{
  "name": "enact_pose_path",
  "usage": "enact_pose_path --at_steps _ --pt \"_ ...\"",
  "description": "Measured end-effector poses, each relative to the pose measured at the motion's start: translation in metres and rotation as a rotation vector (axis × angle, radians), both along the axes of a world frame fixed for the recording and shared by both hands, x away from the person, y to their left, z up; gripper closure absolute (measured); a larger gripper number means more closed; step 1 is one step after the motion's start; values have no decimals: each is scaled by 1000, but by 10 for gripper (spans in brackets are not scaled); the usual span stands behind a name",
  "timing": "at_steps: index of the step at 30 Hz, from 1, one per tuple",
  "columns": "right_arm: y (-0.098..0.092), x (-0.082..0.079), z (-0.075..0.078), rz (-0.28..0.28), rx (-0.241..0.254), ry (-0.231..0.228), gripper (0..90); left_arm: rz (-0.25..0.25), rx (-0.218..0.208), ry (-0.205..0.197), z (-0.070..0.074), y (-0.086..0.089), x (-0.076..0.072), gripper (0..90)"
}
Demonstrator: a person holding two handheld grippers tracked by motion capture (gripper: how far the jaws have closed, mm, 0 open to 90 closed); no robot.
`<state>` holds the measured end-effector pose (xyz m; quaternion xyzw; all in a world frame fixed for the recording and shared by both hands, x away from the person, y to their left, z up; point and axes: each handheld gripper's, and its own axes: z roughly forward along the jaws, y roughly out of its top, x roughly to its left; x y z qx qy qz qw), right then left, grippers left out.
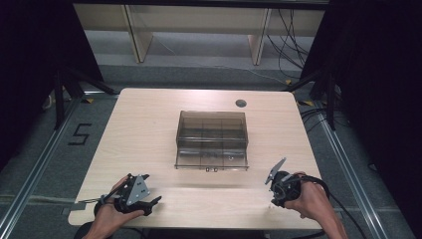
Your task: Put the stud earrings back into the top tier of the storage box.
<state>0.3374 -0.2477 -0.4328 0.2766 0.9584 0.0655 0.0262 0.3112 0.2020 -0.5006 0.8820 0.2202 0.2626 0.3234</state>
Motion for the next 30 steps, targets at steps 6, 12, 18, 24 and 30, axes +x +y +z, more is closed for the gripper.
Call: enact_pose_path --at_steps 6,12,18,24,30 --pt "4 1 -15 11 -25 26 765 1 4 0 0 0 0 198" --pt "13 2 -26 33 -50 38 767 -1 4 -1 0 0 0 198" --pt "21 4 -39 55 -113 35 768 -1 2 0 0 0 0 198" --pt "22 7 -41 85 -140 37 795 -1 2 -1 0 0 0 199" --pt "21 11 -41 78 -149 61 843 -2 4 -2 0 0 0 198"
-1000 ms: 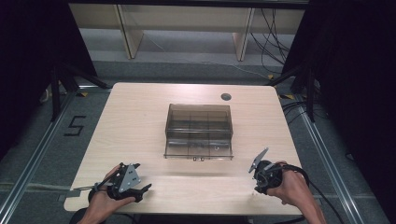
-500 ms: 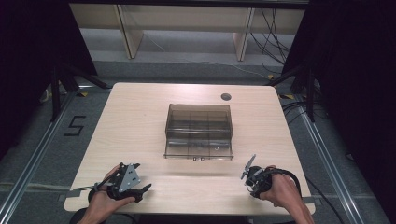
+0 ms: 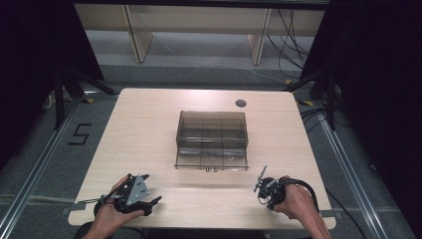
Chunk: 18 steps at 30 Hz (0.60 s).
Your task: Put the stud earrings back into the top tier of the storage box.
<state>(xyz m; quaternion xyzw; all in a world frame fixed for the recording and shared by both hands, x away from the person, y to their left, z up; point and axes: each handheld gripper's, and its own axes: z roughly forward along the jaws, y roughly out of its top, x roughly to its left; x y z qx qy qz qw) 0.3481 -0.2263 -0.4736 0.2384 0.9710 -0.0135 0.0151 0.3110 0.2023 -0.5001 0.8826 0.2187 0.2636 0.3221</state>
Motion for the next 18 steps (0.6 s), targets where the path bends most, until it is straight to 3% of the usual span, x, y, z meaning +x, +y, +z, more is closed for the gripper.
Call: enact_pose_path --at_steps 1,2,3,5,8,11,12,14,16,18 --pt "1 1 1 8 -2 5 854 0 0 0 0 0 0 199" --pt "2 0 2 -28 -6 18 862 0 0 0 0 0 0 198" --pt "0 2 1 6 6 20 862 1 1 -1 0 0 0 199" --pt "-1 4 1 -5 13 33 863 2 2 -1 0 0 0 199" --pt "-1 3 3 -47 13 36 891 -1 0 1 0 0 0 199" --pt "-5 5 12 -21 49 28 900 0 -3 3 -1 0 0 199" --pt "-5 4 14 -45 45 23 900 0 -5 3 -1 -1 0 199" --pt "-7 6 16 -19 65 30 900 -1 -2 3 0 0 0 199" --pt "-6 5 17 -47 47 28 898 0 -2 3 -1 -1 0 199" --pt "-5 7 15 -21 23 11 879 0 -2 2 -1 -1 0 199"
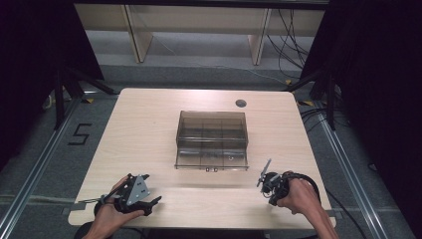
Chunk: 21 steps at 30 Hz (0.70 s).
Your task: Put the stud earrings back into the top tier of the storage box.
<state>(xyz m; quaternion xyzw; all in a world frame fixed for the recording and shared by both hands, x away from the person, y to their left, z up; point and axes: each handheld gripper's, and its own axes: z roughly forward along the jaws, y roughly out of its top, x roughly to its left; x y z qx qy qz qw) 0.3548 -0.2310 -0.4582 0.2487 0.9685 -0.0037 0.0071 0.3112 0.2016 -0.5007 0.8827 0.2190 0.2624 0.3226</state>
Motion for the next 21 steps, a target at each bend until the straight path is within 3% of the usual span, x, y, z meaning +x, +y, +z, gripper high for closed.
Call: enact_pose_path --at_steps 1,3,10,12,13,15,19,21 --pt "2 0 -1 -9 -14 -8 871 0 -1 0 0 0 0 199" --pt "3 3 -4 37 -13 -1 861 1 -1 1 0 0 0 198" --pt "9 8 -11 89 -73 26 812 -1 0 0 0 0 0 198" --pt "10 8 -14 74 -100 39 805 -1 -1 -1 0 0 0 198" --pt "11 10 -16 96 -111 45 804 -1 -1 -1 0 0 0 199" --pt "11 11 -16 67 -97 57 810 -3 -1 0 0 0 0 199" --pt "10 15 -15 78 -105 59 830 -3 -4 -2 0 0 0 199" --pt "10 15 -15 58 -99 68 849 -9 -2 3 1 1 0 199"
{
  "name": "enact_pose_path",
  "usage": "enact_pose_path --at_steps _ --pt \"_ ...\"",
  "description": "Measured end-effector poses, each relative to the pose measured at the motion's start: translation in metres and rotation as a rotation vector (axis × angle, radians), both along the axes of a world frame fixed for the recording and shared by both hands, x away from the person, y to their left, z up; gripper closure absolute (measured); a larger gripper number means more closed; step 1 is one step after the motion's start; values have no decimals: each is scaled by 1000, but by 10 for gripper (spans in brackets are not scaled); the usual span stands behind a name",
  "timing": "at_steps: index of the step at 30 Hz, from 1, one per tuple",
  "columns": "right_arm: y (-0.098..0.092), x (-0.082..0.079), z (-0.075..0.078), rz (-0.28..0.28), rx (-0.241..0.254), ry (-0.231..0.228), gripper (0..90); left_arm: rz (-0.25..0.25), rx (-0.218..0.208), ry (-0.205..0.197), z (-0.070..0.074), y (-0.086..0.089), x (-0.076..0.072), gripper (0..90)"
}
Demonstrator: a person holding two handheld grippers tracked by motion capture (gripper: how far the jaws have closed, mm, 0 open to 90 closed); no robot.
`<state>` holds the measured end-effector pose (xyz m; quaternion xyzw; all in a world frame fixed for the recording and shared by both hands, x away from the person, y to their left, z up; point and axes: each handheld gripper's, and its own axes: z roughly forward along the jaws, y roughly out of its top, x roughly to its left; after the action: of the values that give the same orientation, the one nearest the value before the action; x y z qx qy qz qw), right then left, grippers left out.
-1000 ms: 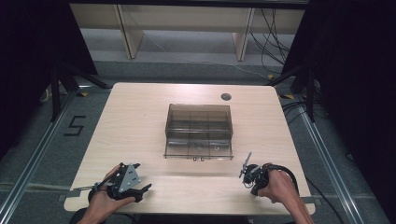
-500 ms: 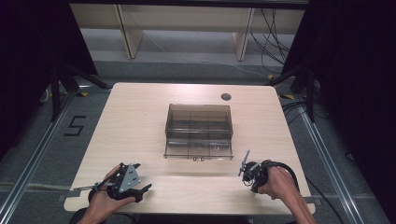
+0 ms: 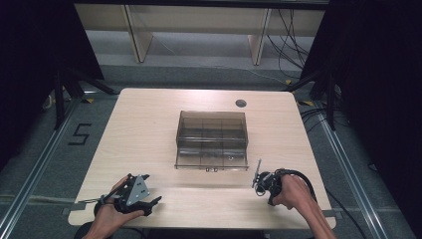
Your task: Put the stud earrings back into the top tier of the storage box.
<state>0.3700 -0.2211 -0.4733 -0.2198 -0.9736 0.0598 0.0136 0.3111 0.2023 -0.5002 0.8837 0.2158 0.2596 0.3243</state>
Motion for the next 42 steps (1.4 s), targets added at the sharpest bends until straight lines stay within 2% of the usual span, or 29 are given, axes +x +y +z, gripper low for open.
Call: enact_pose_path --at_steps 1,2,4,5,6,7,8,9,12,14,15,16,21,23,25,30,33,34,35,37,38,39,40,41,42 --pt "-2 2 1 7 18 5 868 0 0 0 0 0 0 199" --pt "-2 2 3 -15 18 -2 869 3 -1 -4 0 -1 0 199" --pt "-6 5 1 -11 27 13 870 6 -1 -4 -1 -1 0 199" --pt "-7 5 2 -31 34 12 870 6 -1 -4 -1 -1 0 199" --pt "-9 7 2 -18 37 12 870 6 -2 -2 -1 -1 0 199" --pt "-9 7 2 -38 42 11 870 7 -3 -2 -1 -1 0 199" --pt "-10 8 3 -31 54 14 870 6 -3 -3 -1 -1 0 199" --pt "-10 7 5 -48 63 13 870 6 -2 -3 -1 -1 0 199" --pt "-12 7 12 -47 79 3 870 6 -2 -2 -1 -1 0 199" --pt "-14 5 19 -76 92 -6 870 6 -3 -2 -1 -1 0 199" --pt "-15 7 22 -63 91 -7 870 6 -2 -3 -1 -1 0 199" --pt "-16 5 26 -89 91 -9 870 7 -2 -2 -1 -1 0 199" --pt "-22 7 48 -95 153 -42 870 7 0 -2 -1 -1 0 199" --pt "-23 9 59 -67 175 -64 870 7 -2 -3 -1 -1 0 199" --pt "-21 9 72 -94 181 -74 870 7 -1 -3 -1 -1 0 198" --pt "-13 16 96 -83 212 -104 870 7 -1 -3 -1 -1 0 199" --pt "-5 22 103 -50 227 -111 870 5 -3 -3 -1 -1 0 198" --pt "-2 23 106 -59 223 -115 870 4 -3 -3 -1 -1 0 199" --pt "0 26 108 -31 237 -118 870 5 -3 -4 -1 -1 0 198" --pt "7 28 114 -51 231 -121 870 8 1 -7 0 0 0 199" --pt "10 30 116 -32 240 -120 870 7 0 -7 -1 0 0 198" --pt "13 31 119 -39 239 -126 870 4 4 -7 0 0 0 198" --pt "16 34 120 1 246 -131 870 4 -2 -7 -1 -1 0 198" --pt "20 34 123 -20 242 -125 870 3 -7 -5 -1 -1 0 199" --pt "23 35 124 -6 247 -124 869 2 -1 -6 0 -1 0 199"
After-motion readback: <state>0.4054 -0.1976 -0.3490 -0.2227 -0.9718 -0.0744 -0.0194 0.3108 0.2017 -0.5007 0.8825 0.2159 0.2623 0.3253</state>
